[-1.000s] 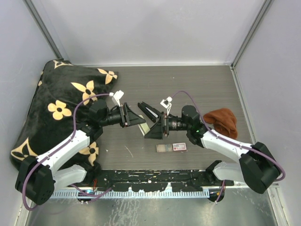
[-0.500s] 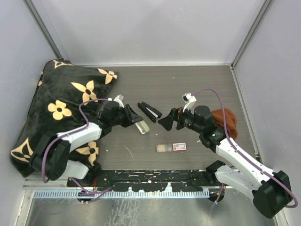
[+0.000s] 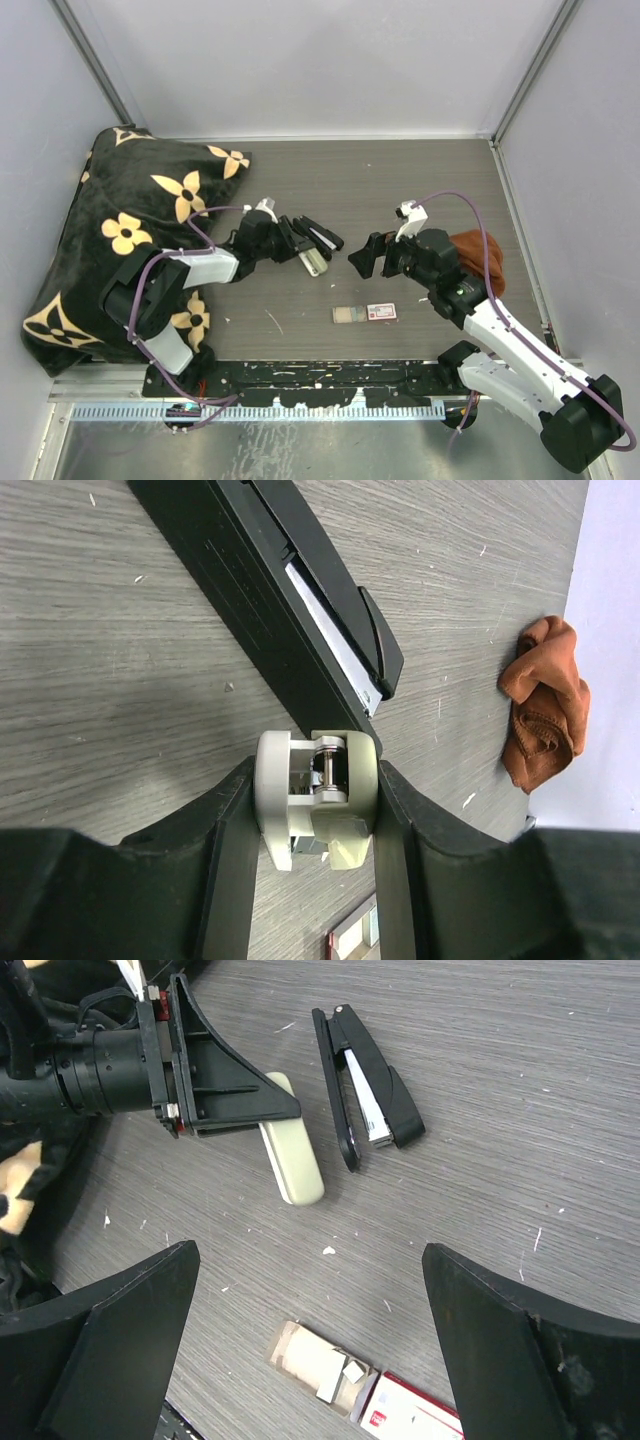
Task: Load the staples into the stapler
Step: Place the stapler at the center of the board, then reset both arms
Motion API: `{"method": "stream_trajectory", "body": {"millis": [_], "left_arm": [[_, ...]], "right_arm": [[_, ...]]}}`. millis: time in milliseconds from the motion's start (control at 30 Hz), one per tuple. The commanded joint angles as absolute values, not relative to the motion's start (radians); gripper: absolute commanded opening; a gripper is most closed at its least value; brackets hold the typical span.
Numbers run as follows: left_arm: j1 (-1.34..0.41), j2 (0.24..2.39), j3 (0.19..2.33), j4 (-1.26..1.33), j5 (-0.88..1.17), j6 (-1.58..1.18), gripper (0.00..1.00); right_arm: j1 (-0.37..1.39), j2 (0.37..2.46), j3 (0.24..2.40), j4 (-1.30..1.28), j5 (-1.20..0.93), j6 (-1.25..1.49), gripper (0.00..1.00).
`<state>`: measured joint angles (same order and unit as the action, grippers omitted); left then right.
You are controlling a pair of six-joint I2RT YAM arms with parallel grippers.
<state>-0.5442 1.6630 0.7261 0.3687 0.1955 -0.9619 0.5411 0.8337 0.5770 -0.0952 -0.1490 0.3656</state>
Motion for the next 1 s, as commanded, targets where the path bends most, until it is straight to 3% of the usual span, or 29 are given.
{"method": "stream_trajectory", "body": {"millis": [0,167,333,700,967], "left_arm": [[-0.548,1.674,0.753,0.395,0.168,-0.922,0.46],[-0.548,1.633,0.757,0.328,0.133,-0.850,0.65],[-0.548,1.576,0.770,0.249,0.092,-0.765,0.74],[-0.515,1.338,0.789,0.040,0.009,-0.521,0.86],[-0.246,1.105,0.758,-0.095,0.085,-0.409,0.92]], "right_arm": [[0.540,0.828,0.579,-0.063,-0.107,0.340,1.00],[0.539,0.831,0.583,-0.063,-0.100,0.341,1.00],[0.540,0.842,0.589,-0.064,-0.104,0.346,1.00],[0.508,0.932,0.649,-0.086,-0.101,0.363,1.00],[0.295,0.960,0.643,-0.080,-0.087,0.323,1.00]]}}
